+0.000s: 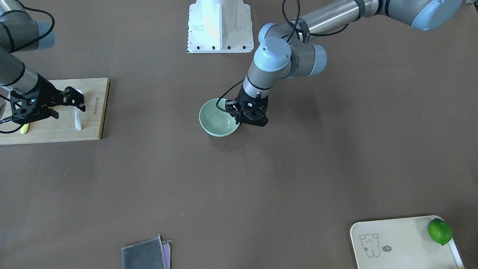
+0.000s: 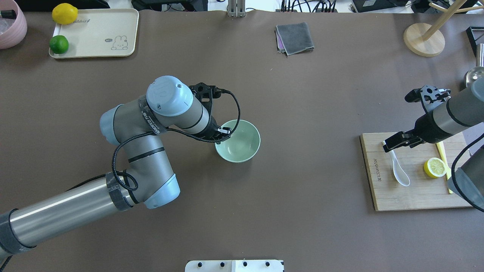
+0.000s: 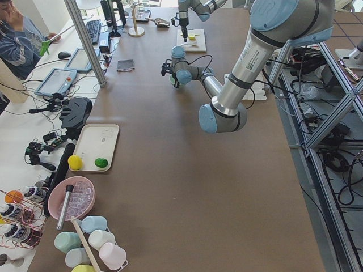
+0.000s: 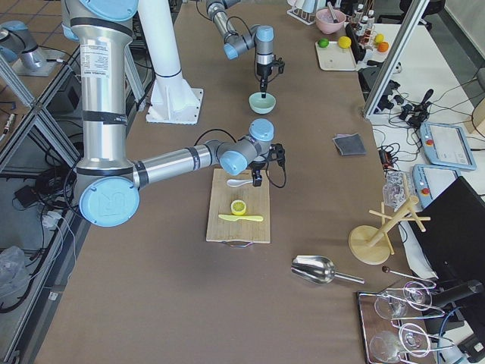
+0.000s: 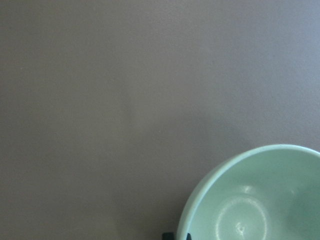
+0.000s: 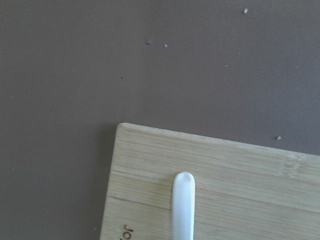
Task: Place spoon in bowl
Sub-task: 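Lower the right gripper and grasp the white spoon on the cutting board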
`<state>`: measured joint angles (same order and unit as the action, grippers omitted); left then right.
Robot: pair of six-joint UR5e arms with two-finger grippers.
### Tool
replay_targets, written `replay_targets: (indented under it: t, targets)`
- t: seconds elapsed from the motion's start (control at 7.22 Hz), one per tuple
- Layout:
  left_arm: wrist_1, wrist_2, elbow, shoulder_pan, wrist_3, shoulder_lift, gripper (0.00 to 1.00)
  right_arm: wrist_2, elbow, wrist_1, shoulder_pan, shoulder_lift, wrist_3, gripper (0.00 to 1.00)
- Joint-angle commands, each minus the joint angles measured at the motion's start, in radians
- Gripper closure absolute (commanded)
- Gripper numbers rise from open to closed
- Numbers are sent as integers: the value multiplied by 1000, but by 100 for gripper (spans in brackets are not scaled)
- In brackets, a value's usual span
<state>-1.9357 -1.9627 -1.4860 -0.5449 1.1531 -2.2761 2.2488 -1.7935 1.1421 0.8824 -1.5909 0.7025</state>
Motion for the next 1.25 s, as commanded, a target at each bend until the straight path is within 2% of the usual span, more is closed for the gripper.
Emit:
replay_targets:
  t: [0.0, 0.28, 0.42, 0.55, 0.69, 0.83, 0.97, 1.11]
  targets:
    - [1, 1, 0, 2, 22, -2, 100, -52, 5, 1, -36, 0, 0, 17]
    - [1, -2, -2, 2, 22, -2, 100, -70, 14, 2, -51, 0, 0, 19]
    - [3, -2, -2, 2, 22, 0, 89, -81, 17, 2, -59, 0, 0, 21]
    - [3, 1, -2, 2, 20, 1, 53, -81, 17, 2, -60, 0, 0, 26]
    - [3, 1, -3, 2, 20, 1, 31, -81, 17, 2, -60, -1, 0, 42]
    - [1, 1, -5, 2, 17, 4, 21, -80, 17, 2, -60, -1, 0, 59]
    - [1, 1, -5, 0, 17, 6, 18, -80, 19, 2, -60, -1, -2, 79]
    - [1, 1, -7, -1, 16, 6, 17, -77, 17, 2, -60, -1, -2, 95]
